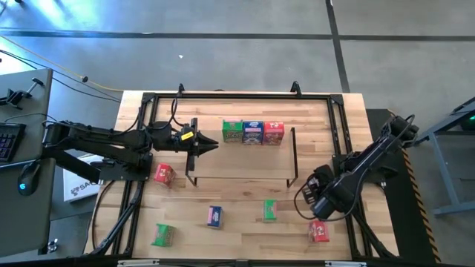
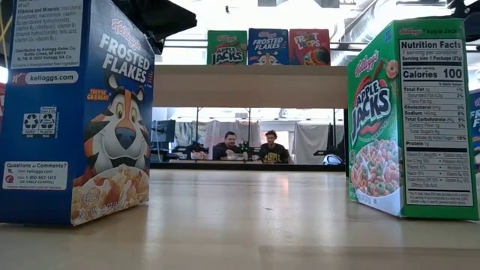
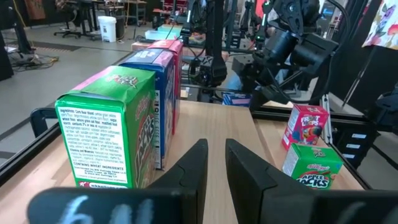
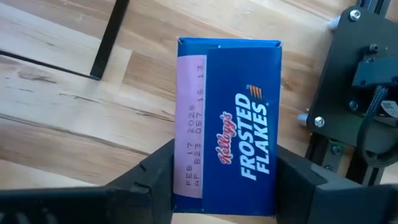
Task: Stack cereal on shelf
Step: Put the top blue cereal box on the shelf aligned with the other blue cereal box
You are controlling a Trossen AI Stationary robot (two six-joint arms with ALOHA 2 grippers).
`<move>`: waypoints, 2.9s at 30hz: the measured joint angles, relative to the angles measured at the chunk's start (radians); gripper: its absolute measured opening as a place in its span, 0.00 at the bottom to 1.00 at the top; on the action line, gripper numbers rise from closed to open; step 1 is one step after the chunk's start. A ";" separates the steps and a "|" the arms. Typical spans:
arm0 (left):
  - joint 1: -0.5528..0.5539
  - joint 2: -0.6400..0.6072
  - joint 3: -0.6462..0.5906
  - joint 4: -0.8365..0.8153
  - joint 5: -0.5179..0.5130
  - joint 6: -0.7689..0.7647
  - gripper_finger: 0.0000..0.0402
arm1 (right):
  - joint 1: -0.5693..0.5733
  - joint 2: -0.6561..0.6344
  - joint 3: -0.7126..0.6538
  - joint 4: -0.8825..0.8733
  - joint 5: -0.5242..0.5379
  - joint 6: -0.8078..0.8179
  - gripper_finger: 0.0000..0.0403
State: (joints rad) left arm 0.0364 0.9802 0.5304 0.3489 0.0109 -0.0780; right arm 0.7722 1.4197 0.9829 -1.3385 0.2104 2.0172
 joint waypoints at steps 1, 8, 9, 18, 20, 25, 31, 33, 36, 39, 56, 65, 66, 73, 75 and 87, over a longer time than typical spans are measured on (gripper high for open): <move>0.000 0.000 0.000 0.000 0.000 0.000 0.11 | -0.003 0.000 0.000 0.000 0.000 -0.008 0.44; 0.000 0.000 0.000 0.000 0.000 0.000 0.11 | -0.027 -0.001 0.100 -0.109 0.000 -0.093 0.40; 0.000 0.000 0.000 0.000 0.000 0.000 0.11 | -0.030 0.000 0.131 -0.142 -0.001 -0.112 0.40; 0.000 0.000 0.000 -0.007 0.000 0.001 0.11 | -0.059 -0.016 0.422 -0.233 0.103 -0.313 0.40; 0.000 0.000 0.000 -0.012 0.000 0.001 0.11 | -0.059 -0.016 0.469 -0.233 0.135 -0.333 0.40; 0.000 0.000 0.000 -0.021 0.005 0.002 0.11 | -0.059 -0.015 0.543 -0.232 0.074 -0.377 0.40; 0.000 0.000 0.000 -0.022 0.006 0.003 0.11 | -0.036 -0.015 0.621 -0.233 -0.022 -0.421 0.40; 0.000 0.000 0.000 -0.023 0.006 0.003 0.11 | -0.025 -0.015 0.656 -0.232 -0.010 -0.453 0.40; 0.000 0.000 0.000 -0.023 0.006 0.003 0.11 | -0.017 -0.015 0.711 -0.217 0.104 -0.568 0.40; 0.000 0.000 0.000 -0.023 0.006 0.003 0.11 | -0.049 -0.015 0.748 -0.157 0.228 -0.747 0.40; 0.000 0.000 0.000 -0.035 0.005 0.003 0.11 | -0.563 0.143 0.732 0.208 -0.028 -1.794 0.40; 0.000 0.000 0.000 -0.040 0.011 0.002 0.11 | -0.603 0.228 0.732 0.234 -0.052 -1.894 0.42; 0.000 0.000 0.000 -0.041 0.011 0.001 0.11 | -0.603 0.234 0.732 0.239 -0.043 -1.896 0.43; -0.001 0.000 0.000 -0.044 0.011 0.001 0.11 | -0.603 0.235 0.731 0.263 0.027 -1.903 0.54; -0.003 0.000 0.000 -0.046 0.011 0.002 0.11 | -0.603 0.235 0.731 0.275 0.040 -1.906 0.55; -0.004 0.000 0.000 -0.049 0.011 0.003 0.12 | -0.571 0.215 0.804 0.301 0.133 -1.959 0.56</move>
State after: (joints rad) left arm 0.0322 0.9806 0.5301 0.3003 0.0224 -0.0746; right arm 0.2008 1.6346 1.7867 -1.0370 0.3436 0.0577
